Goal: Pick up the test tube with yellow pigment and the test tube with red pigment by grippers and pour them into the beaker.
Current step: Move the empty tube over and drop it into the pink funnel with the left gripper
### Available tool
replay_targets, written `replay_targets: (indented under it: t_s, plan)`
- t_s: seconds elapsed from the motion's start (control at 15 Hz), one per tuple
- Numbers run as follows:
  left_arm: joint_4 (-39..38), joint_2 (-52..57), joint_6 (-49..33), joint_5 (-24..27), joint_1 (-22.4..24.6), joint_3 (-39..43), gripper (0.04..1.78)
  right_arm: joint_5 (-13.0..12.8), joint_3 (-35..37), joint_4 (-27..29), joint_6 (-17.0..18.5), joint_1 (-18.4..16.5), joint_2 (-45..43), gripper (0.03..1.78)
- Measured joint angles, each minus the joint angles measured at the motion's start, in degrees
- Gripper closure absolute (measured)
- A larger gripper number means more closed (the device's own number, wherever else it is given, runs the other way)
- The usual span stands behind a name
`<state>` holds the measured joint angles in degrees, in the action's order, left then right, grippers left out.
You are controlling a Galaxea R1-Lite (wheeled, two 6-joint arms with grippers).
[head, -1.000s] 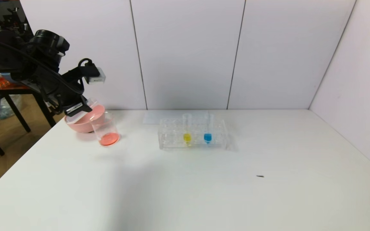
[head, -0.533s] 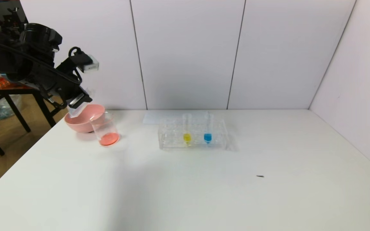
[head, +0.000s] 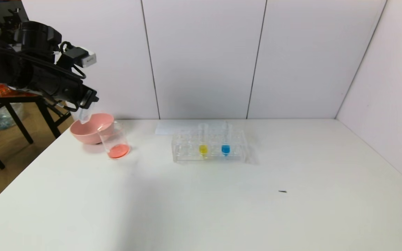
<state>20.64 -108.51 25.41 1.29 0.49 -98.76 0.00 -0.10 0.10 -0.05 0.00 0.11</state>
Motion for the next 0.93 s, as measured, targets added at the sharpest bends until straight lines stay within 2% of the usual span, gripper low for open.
replay_targets:
  t_s: [0.27,0.93]
  plan:
    - [-9.20,1.10,-4.66,-3.77,0.11,4.83,1.38,0.00,0.00,0.00,-0.02,0.00,0.00,0.11]
    - [-23.97,3.02,-10.75,-3.57,2.46,14.97,1.38,0.00,0.00,0.00,-0.02,0.00,0.00,0.11]
